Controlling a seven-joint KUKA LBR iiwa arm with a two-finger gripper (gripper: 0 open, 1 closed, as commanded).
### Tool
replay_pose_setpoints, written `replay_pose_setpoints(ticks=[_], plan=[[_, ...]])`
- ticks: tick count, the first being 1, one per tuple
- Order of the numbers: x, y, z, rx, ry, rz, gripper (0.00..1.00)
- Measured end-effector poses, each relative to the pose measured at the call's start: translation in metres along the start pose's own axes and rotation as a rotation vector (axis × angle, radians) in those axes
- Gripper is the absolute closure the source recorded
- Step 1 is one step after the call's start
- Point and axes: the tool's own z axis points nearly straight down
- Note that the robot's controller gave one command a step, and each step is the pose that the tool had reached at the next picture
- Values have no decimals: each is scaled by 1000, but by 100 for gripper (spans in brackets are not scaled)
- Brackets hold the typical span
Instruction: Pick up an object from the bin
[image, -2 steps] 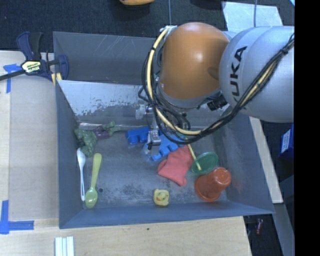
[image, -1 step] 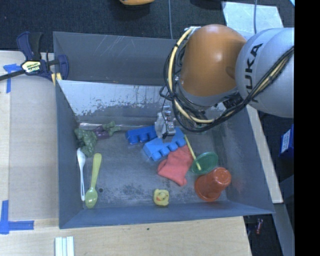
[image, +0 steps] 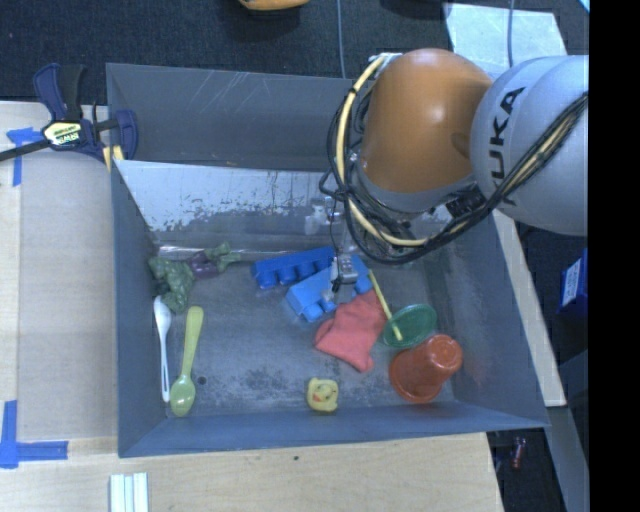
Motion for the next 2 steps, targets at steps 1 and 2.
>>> replay_pose_setpoints(ticks=[1,2], plan=[[0,0,0,0,0,0,0],[-1,-5,5,-1,-3,14,0]])
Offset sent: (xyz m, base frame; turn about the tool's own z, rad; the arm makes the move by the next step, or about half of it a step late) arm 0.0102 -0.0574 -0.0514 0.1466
